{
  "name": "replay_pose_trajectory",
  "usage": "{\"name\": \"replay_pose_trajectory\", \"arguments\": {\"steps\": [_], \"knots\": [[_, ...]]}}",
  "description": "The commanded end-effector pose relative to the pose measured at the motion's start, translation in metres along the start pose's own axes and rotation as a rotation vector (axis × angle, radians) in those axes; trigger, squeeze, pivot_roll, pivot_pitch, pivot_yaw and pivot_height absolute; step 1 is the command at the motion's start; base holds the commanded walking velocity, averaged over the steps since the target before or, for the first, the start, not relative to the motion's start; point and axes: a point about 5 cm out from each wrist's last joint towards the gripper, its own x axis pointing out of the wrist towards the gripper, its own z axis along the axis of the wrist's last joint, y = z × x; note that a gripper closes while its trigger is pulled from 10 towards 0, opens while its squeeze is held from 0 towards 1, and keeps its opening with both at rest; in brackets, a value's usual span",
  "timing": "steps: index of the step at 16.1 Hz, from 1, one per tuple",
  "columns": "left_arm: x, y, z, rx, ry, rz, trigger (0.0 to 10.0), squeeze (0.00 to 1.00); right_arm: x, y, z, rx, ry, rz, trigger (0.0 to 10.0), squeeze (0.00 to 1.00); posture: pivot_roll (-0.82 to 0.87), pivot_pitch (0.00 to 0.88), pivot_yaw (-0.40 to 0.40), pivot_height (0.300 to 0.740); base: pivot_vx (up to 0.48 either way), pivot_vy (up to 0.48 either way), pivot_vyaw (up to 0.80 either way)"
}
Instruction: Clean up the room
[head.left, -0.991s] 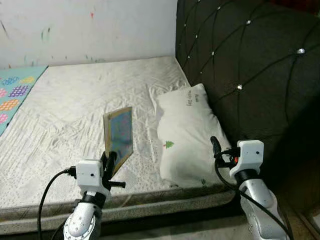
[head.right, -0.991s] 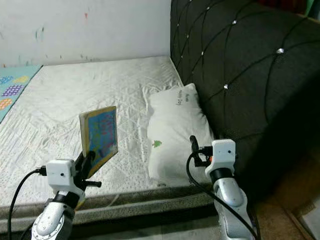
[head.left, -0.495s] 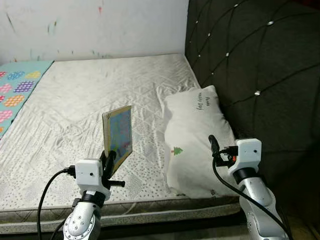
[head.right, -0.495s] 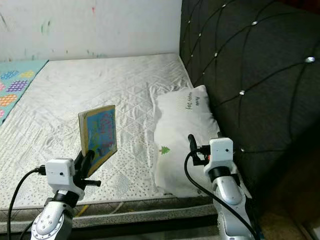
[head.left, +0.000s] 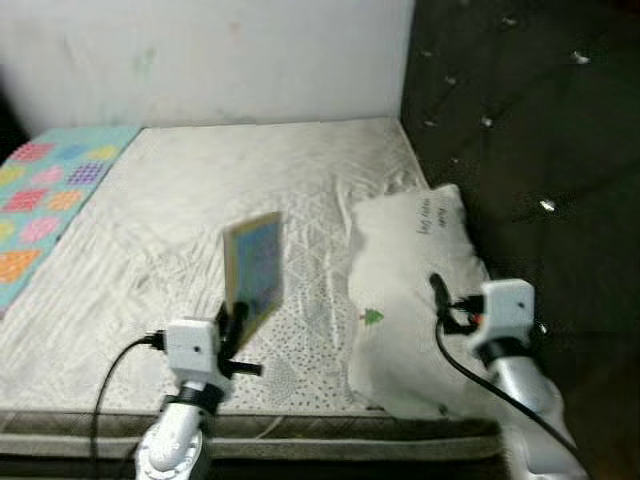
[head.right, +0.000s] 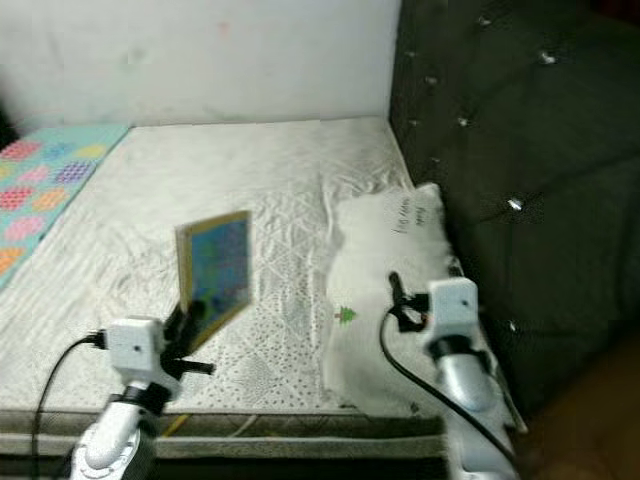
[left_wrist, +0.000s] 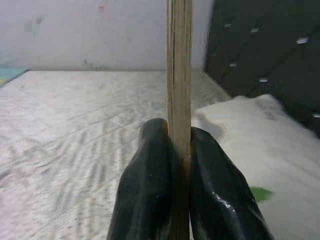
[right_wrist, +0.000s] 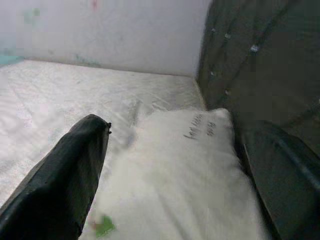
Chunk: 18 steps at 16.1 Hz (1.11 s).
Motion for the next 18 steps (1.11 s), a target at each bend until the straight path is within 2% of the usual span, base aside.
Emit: {"name": "replay_pose_trajectory", "arguments": {"steps": [1,6,10,13,16,18], "knots": [[0.0033,0.0031,0.0095,0.012,-0.051,0.008,10.0,0.0,-0.0008,-0.0004,0.0,-0.007,0.001,-0.001,10.0,0.0,-0.11,0.0,0.063,0.74,0.322,0.0,0.0],[0.0025,0.0031,0.0062,0.004,-0.035,0.022,10.0,0.0,-0.0002,0.0001,-0.0006,-0.009,0.001,0.006,10.0,0.0,-0.11,0.0,0.06,0.74,0.307,0.0,0.0],[0.0041,0.0038,0.0043,0.001,-0.024,0.055,10.0,0.0,-0.0004,0.0004,-0.0019,-0.013,0.004,0.01,10.0,0.0,-0.11,0.0,0.06,0.74,0.0,0.0,0.0],[0.0055,0.0098,0.0012,-0.025,-0.001,0.108,10.0,0.0,-0.0008,0.0011,-0.0031,-0.013,0.008,0.013,10.0,0.0,-0.11,0.0,0.06,0.74,0.0,0.0,0.0],[0.0063,0.0085,0.0022,-0.017,-0.004,0.099,10.0,0.0,-0.0004,0.0011,-0.003,-0.013,0.008,0.016,10.0,0.0,-0.1,0.0,0.053,0.74,0.0,0.0,0.0],[0.0068,0.0079,0.0022,-0.021,-0.005,0.096,10.0,0.0,0.0,0.0012,-0.003,-0.017,0.008,0.018,10.0,0.0,-0.1,0.0,0.052,0.74,0.0,0.469,0.0]]}}
